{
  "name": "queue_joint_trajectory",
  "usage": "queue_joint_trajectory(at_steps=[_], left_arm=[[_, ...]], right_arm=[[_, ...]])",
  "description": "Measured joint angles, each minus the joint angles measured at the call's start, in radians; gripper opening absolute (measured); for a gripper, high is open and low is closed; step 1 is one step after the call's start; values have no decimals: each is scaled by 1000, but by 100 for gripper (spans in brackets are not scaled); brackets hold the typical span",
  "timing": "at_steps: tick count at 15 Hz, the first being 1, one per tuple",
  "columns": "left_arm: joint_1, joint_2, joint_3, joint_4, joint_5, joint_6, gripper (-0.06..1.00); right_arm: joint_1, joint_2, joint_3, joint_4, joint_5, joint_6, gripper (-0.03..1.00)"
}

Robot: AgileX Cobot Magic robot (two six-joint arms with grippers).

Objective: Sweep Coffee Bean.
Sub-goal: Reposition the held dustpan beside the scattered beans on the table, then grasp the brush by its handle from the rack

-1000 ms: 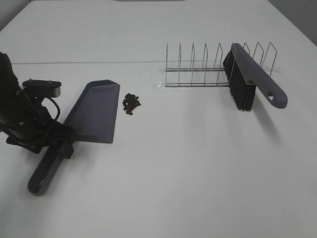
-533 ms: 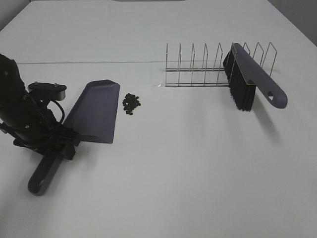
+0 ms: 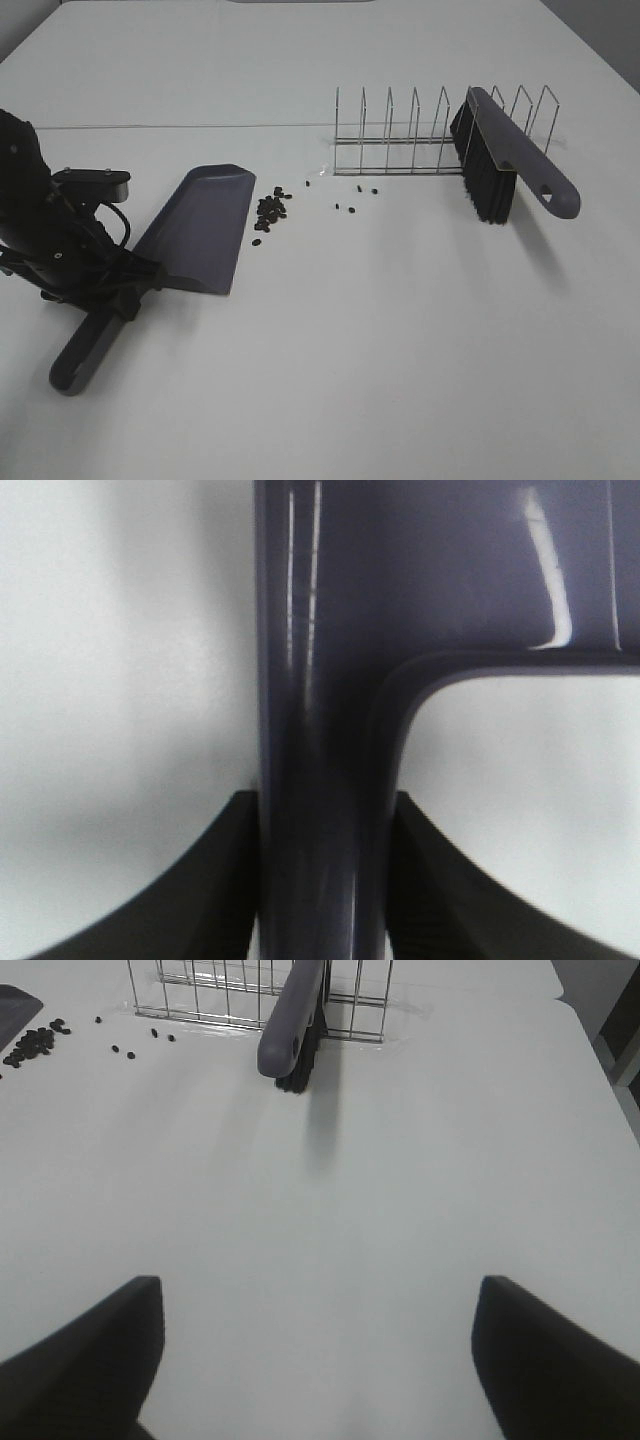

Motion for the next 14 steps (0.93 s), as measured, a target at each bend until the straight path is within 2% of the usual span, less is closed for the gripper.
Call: queue_joint_trajectory(at_steps=[4, 8, 11, 14], left_arm=[[0, -11, 0, 0, 1, -107, 35], [0, -120, 0, 4, 34, -129, 35], [0, -233, 0, 48, 39, -165, 35], [0, -266, 0, 79, 65, -180, 35]], right_arm=[[0, 0, 0, 0, 0, 0, 79], [0, 0, 0, 0, 0, 0, 79], [0, 0, 0, 0, 0, 0, 79], [0, 31, -18, 1, -35, 26, 70]])
